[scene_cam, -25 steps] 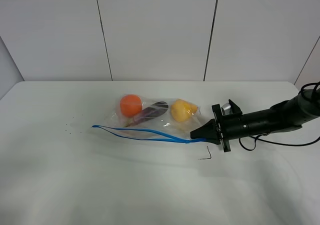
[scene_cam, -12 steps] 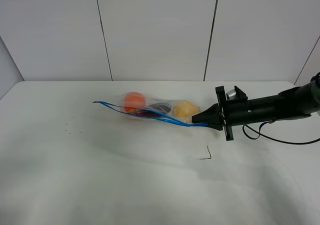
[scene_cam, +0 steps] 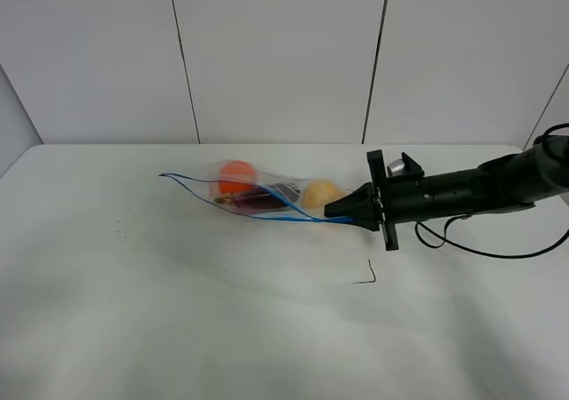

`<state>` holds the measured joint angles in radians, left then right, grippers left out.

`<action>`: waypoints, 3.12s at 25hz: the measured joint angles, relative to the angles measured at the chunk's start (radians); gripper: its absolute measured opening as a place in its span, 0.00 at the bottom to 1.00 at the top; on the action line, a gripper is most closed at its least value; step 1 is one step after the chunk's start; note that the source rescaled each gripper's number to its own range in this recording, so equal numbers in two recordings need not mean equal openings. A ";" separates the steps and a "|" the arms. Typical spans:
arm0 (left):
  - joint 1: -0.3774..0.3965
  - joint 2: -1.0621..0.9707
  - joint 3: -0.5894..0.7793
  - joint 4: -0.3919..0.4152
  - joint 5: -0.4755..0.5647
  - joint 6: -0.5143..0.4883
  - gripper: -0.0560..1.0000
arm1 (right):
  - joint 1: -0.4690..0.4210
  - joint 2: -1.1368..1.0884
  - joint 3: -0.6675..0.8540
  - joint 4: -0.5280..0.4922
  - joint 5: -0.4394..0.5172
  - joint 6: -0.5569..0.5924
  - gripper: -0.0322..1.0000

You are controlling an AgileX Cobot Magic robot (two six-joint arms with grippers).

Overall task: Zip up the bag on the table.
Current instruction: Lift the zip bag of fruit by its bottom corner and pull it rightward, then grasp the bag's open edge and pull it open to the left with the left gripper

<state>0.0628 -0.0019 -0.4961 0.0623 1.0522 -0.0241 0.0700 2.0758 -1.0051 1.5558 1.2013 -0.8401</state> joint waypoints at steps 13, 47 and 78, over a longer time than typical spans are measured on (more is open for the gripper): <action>0.000 0.000 0.000 0.000 0.000 0.000 1.00 | 0.038 -0.051 0.001 0.092 -0.005 -0.026 0.03; 0.000 0.660 -0.430 -0.324 -0.252 0.824 0.98 | 0.038 -0.090 0.001 0.058 -0.024 -0.020 0.03; -0.718 1.327 -0.439 -0.957 -0.865 1.871 0.98 | 0.038 -0.090 0.001 0.112 -0.024 -0.020 0.03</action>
<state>-0.6552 1.3246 -0.9351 -0.8947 0.1874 1.8469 0.1076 1.9859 -1.0042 1.6673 1.1777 -0.8601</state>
